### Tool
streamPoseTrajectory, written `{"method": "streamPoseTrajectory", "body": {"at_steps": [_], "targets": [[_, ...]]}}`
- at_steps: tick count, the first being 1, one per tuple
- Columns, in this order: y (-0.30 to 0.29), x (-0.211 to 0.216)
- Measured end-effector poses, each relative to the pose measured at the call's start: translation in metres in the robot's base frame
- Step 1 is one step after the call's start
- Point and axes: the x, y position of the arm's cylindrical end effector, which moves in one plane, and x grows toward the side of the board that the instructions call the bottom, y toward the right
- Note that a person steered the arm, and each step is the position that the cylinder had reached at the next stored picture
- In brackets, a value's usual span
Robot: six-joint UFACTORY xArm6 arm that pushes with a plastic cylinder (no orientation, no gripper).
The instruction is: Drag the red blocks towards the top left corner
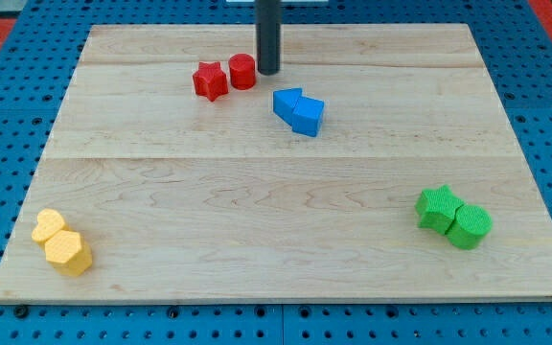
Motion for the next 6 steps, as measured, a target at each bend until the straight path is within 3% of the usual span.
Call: {"method": "streamPoseTrajectory", "body": {"at_steps": [1,2,3,4,5,6], "targets": [[-0.080,0.000],[-0.089,0.001],[-0.013,0.033],[-0.087,0.056],[-0.175,0.022],[-0.162,0.002]]}}
